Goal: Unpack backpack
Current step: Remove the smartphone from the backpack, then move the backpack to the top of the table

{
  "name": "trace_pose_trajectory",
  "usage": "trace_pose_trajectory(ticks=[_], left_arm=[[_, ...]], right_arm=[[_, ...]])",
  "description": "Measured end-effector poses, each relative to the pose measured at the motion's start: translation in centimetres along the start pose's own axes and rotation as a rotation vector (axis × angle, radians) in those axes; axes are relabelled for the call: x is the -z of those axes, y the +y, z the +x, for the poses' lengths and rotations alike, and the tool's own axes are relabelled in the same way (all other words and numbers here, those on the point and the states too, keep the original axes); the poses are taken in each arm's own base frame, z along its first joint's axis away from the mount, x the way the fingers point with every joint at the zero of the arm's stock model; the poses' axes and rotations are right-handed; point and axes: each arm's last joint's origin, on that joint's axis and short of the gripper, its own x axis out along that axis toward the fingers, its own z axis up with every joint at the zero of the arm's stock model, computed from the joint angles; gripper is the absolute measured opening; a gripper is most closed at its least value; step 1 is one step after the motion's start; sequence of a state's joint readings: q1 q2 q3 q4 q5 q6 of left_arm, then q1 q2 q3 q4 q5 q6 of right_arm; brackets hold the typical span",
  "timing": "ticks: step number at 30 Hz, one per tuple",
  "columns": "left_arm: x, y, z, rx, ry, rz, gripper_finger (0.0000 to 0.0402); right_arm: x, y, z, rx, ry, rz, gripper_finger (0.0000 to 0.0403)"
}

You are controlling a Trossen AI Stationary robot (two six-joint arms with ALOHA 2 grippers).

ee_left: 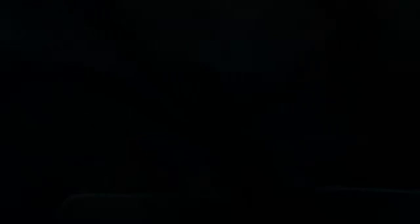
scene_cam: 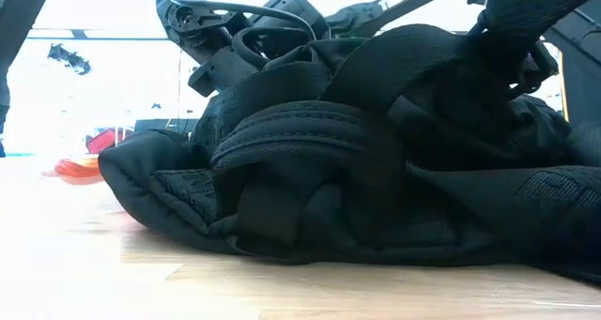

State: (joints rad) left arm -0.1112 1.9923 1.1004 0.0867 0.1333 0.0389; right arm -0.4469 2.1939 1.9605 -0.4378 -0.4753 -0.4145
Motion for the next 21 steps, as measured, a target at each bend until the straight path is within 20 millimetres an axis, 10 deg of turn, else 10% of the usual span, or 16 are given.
trace_pose_trajectory(ticks=[12, 21], left_arm=[[-0.1, 0.0, 0.0, -0.001, -0.016, -0.018, 0.0], [-0.2, 0.0, 0.0, -0.001, -0.022, -0.025, 0.0]], right_arm=[[-0.4, -0.2, 0.4, 0.037, -0.004, 0.008, 0.0143], [-2.4, 1.0, -3.1, -0.049, 0.203, 0.111, 0.0209]])
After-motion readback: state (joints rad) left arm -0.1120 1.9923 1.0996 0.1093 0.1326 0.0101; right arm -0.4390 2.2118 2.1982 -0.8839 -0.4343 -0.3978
